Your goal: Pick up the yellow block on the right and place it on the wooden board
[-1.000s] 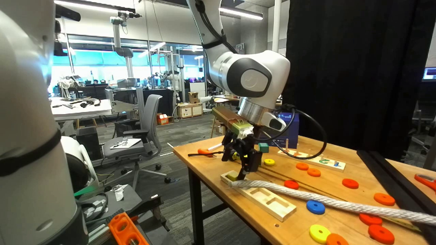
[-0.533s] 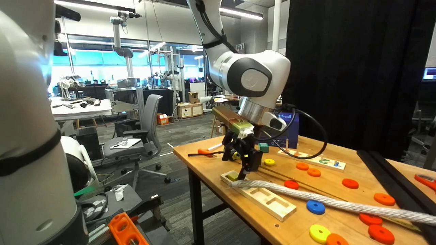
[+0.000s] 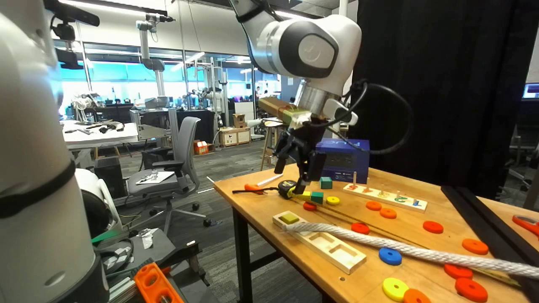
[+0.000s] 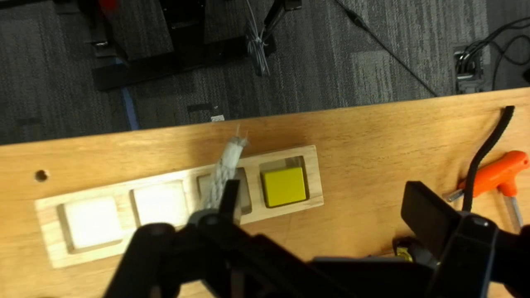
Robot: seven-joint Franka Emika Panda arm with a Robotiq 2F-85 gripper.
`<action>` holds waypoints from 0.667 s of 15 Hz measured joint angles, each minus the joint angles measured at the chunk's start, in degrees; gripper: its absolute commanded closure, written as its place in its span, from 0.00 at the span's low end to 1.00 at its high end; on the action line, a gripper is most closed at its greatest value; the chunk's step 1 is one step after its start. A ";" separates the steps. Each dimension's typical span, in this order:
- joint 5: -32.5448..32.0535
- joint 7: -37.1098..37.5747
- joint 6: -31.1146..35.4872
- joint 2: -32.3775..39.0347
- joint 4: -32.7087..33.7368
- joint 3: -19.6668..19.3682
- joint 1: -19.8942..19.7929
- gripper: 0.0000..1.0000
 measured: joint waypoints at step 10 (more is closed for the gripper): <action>-16.03 7.53 -19.06 -32.72 -6.46 -1.22 -1.00 0.00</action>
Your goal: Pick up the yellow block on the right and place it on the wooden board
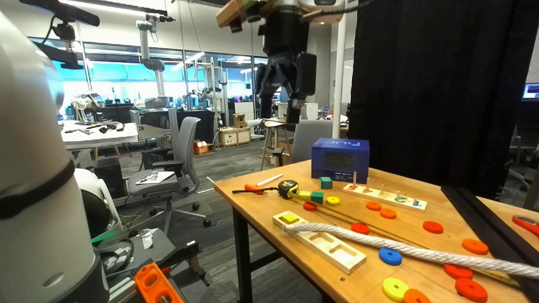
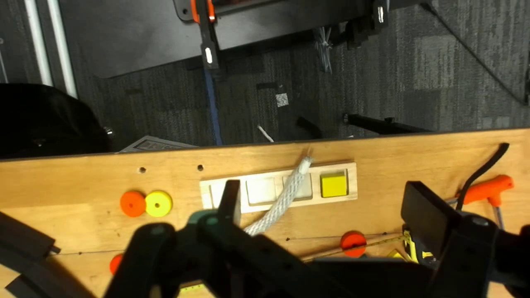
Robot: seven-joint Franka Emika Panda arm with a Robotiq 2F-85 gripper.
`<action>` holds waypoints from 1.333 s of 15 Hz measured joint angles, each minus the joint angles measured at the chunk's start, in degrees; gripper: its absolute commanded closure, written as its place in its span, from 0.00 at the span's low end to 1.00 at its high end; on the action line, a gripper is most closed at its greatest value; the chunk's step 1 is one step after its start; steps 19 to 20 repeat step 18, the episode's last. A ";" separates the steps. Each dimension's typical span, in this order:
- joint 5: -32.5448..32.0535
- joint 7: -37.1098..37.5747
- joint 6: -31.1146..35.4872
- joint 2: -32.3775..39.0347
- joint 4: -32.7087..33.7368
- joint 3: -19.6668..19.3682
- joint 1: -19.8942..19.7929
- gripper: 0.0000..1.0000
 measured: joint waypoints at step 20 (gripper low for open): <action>-1.63 -11.63 -17.06 -21.42 -0.82 -4.81 0.79 0.00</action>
